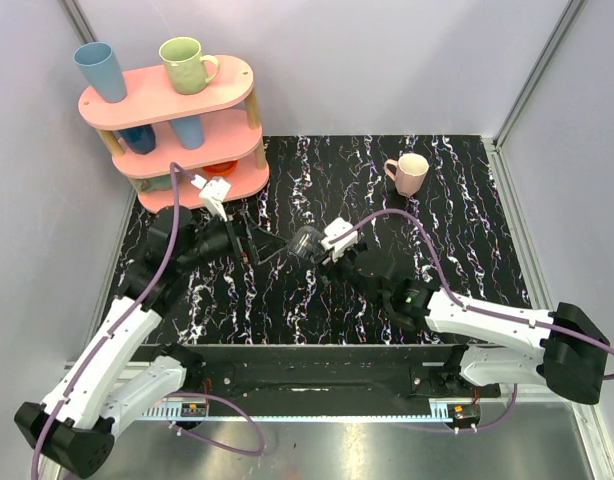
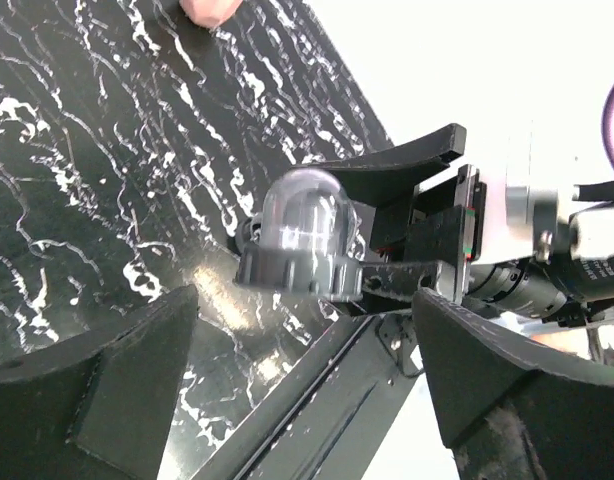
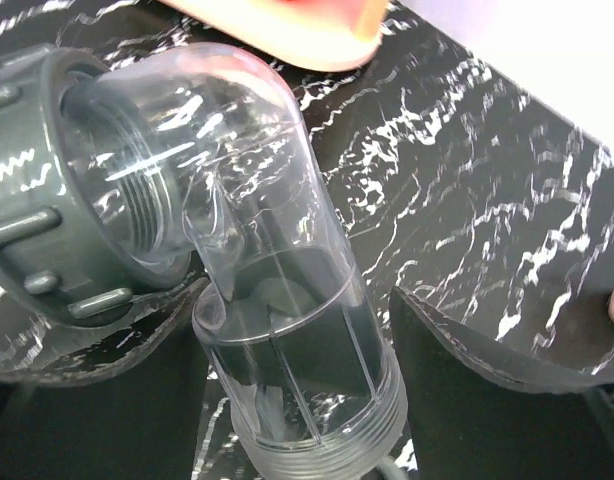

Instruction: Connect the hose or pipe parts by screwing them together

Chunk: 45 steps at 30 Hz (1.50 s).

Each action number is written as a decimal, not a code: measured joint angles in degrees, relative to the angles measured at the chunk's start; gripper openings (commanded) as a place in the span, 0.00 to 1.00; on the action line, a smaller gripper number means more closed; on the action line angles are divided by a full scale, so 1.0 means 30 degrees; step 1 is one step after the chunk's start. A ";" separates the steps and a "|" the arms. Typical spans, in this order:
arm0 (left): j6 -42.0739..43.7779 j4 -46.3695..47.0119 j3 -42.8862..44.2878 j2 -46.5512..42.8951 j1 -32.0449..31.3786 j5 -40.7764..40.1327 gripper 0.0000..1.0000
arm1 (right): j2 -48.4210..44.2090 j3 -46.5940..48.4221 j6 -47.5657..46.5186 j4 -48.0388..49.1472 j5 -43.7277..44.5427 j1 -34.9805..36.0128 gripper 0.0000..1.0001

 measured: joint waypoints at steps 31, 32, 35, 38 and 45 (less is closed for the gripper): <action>-0.2208 0.9632 -0.4422 0.1887 -0.1209 0.0102 0.95 | 0.1370 0.1880 1.0659 -0.1399 0.1880 0.0000 0.09; -0.2215 0.9901 -0.4561 0.1887 -0.1231 0.0102 0.95 | 0.1362 0.1880 1.0732 -0.1333 0.1851 0.0000 0.09; -0.2280 1.0601 -0.4874 0.1887 -0.1246 0.0109 0.95 | 0.1362 0.1843 1.0958 -0.1129 0.1814 0.0000 0.09; -0.2521 1.1402 -0.5093 0.1931 -0.1253 0.0131 0.96 | 0.1362 0.1734 1.1191 -0.0823 0.1566 0.0000 0.08; -0.3053 1.2917 -0.5399 0.2084 -0.1348 0.0182 0.73 | 0.1362 0.1668 1.1540 -0.0692 0.1333 0.0000 0.08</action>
